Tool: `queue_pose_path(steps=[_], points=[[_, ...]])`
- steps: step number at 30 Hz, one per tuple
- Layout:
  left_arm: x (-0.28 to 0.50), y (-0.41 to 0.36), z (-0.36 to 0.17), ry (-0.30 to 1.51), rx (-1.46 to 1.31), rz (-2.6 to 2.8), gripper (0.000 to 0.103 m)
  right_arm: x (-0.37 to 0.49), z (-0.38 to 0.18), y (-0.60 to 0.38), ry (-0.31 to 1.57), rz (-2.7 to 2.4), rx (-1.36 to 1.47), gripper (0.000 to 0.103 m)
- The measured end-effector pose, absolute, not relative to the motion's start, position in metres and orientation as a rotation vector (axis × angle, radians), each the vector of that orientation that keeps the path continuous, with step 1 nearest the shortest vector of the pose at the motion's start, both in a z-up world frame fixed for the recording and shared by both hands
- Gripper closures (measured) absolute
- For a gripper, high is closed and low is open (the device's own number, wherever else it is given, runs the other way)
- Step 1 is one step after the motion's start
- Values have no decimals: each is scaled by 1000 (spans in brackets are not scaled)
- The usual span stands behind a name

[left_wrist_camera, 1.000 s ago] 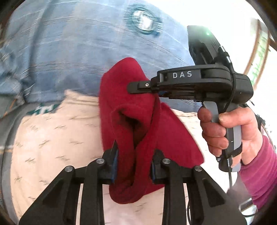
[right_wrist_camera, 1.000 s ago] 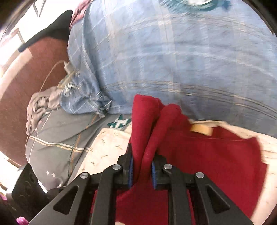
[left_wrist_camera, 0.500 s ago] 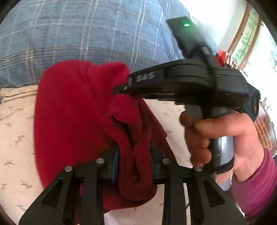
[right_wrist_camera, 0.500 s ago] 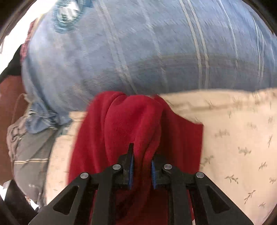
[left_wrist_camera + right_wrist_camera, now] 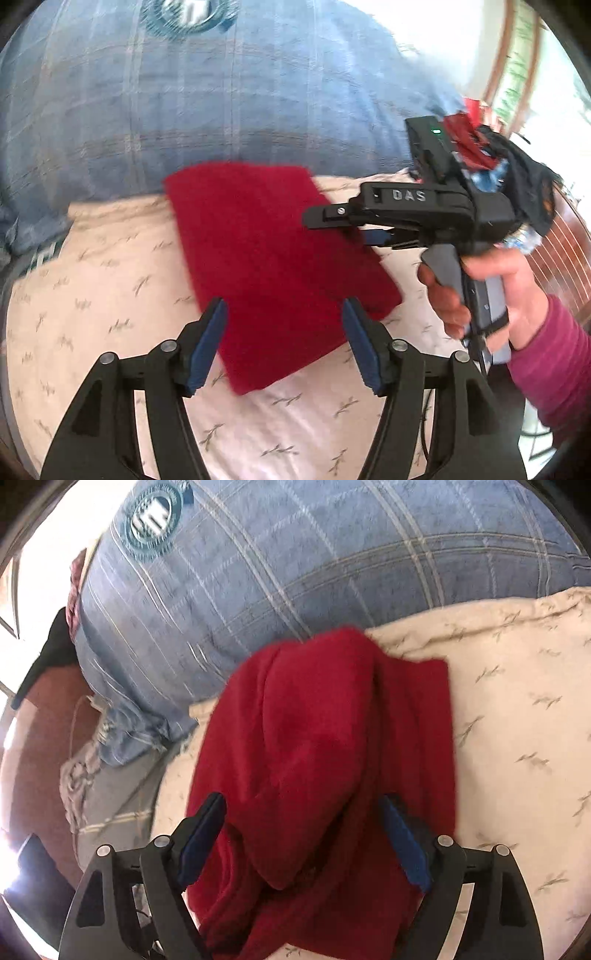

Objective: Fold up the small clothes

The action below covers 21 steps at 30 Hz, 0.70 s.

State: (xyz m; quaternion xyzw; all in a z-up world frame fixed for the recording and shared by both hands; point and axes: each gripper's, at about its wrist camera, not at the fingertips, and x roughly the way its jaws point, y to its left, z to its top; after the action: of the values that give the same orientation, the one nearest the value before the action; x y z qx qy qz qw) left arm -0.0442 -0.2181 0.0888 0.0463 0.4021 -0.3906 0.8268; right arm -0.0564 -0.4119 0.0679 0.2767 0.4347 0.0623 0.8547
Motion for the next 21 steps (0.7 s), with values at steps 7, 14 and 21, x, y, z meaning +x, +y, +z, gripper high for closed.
queue_pose_path(steps=[7, 14, 21], points=[[-57, -225, 84, 842, 143, -793, 39, -74, 96, -397, 813, 33, 291, 78], [-47, -243, 60, 902, 175, -755, 36, -77, 74, -418, 869, -18, 333, 71], [-41, -240, 66, 876, 166, -713, 36, -106, 125, -426, 725, -54, 326, 54]])
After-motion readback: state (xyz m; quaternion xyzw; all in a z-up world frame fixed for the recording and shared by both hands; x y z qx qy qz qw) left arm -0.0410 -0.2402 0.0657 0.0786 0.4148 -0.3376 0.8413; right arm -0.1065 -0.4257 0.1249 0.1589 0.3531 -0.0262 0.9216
